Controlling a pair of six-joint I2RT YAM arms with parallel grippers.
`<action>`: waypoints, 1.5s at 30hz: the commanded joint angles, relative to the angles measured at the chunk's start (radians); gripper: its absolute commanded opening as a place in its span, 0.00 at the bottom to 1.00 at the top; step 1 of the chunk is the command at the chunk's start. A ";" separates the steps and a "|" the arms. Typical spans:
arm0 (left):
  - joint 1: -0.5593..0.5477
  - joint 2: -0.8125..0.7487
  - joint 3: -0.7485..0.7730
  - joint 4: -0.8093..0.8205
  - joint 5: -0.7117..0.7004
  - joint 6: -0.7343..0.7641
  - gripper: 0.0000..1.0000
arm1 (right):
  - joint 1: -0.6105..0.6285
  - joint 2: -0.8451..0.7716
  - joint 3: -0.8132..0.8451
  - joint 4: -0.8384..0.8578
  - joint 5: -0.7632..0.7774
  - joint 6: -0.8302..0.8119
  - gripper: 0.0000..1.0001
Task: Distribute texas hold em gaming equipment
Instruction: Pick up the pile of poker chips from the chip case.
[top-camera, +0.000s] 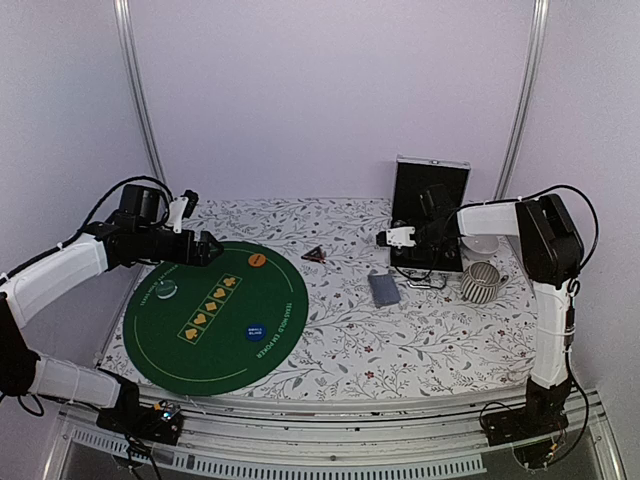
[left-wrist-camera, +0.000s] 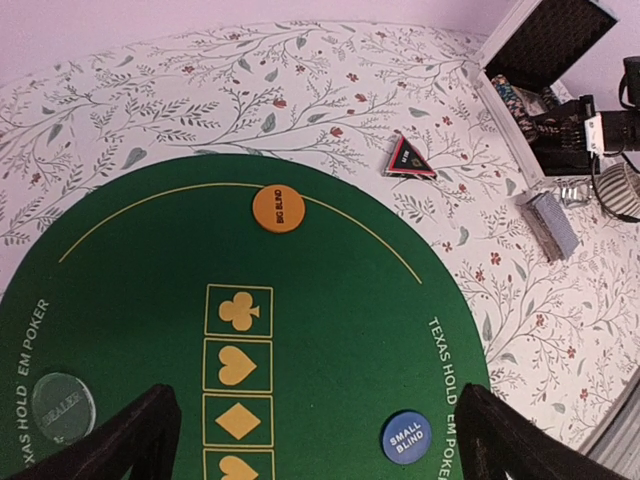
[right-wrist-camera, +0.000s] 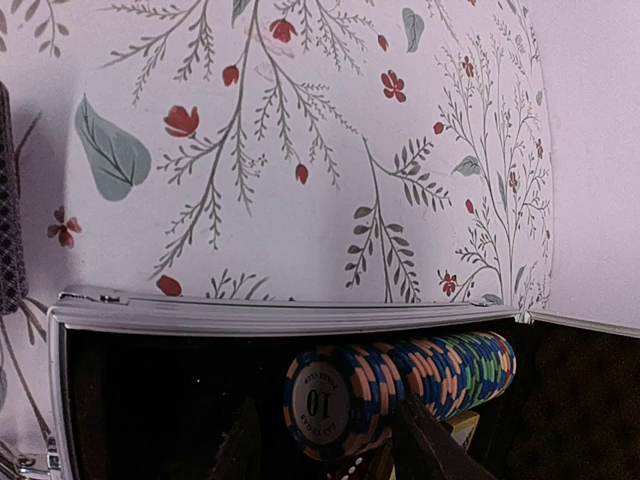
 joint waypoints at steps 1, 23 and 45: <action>0.012 0.016 -0.010 0.016 0.036 0.007 0.98 | 0.011 0.002 0.060 -0.037 -0.048 0.049 0.51; 0.013 0.020 -0.010 0.017 0.041 0.010 0.98 | 0.005 0.070 0.073 -0.085 0.035 0.037 0.53; 0.014 0.020 -0.010 0.016 0.053 0.008 0.98 | 0.026 -0.025 -0.022 -0.091 0.056 0.044 0.50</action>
